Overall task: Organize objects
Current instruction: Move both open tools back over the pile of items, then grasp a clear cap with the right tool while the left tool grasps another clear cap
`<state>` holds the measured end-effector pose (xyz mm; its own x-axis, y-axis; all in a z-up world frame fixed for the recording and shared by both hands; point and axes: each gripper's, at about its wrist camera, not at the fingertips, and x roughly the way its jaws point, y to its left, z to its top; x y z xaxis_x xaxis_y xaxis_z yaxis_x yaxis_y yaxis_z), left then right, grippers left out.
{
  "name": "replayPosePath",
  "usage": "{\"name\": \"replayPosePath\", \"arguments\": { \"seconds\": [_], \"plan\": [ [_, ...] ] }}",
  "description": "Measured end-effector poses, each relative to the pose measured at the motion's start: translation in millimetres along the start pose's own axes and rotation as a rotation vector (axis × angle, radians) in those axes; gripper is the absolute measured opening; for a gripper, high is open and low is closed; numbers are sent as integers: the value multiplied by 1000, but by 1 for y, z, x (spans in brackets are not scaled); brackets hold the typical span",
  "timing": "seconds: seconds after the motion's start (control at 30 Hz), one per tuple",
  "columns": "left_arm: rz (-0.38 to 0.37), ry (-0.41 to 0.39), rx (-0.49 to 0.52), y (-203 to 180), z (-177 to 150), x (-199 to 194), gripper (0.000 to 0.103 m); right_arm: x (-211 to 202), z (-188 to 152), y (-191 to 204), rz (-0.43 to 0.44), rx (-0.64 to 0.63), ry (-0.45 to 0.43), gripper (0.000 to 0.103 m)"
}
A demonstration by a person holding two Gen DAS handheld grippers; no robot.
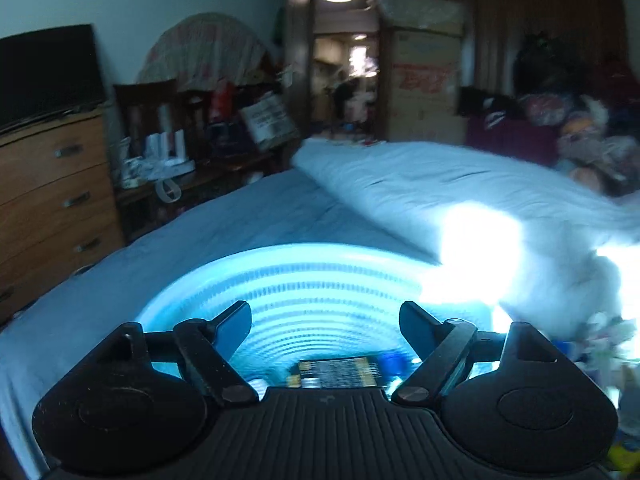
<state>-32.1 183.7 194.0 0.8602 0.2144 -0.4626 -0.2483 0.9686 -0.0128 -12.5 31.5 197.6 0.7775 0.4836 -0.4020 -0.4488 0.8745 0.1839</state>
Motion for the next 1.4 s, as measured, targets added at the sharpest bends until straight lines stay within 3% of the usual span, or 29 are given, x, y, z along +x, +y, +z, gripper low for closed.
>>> {"name": "replayPosePath", "arguments": {
  "seconds": [0.2, 0.3, 0.4, 0.57, 0.67, 0.8, 0.97, 1.13, 1.3, 1.4],
  "plan": [
    [-220, -76, 106, -71, -28, -47, 90, -79, -93, -52, -194, 35, 28, 80],
    [-334, -57, 164, -112, -52, -59, 91, -106, -137, -77, -288, 59, 90, 79],
    [-397, -14, 218, -141, -82, -54, 92, -129, -170, -107, -375, 93, 130, 79],
    [-405, 102, 249, -156, -120, -21, 92, -150, -188, -159, -510, 152, 131, 78],
    [-397, 129, 255, -155, -131, -10, 92, -155, -191, -195, -639, 155, 110, 78],
    [-395, 140, 274, -155, -140, -4, 92, -144, -199, -250, -747, 214, 115, 74],
    [-397, 142, 275, -157, -143, 0, 92, -121, -200, -277, -765, 175, 140, 66],
    [-403, 158, 270, -159, -151, 7, 92, -105, -207, -286, -757, 201, 193, 43],
    [-399, 120, 302, -158, -160, 21, 92, -126, -201, -272, -729, 224, 99, 43],
    [-415, 139, 319, -156, -166, 39, 91, -136, -202, -256, -698, 217, 71, 43]
  ]
}}
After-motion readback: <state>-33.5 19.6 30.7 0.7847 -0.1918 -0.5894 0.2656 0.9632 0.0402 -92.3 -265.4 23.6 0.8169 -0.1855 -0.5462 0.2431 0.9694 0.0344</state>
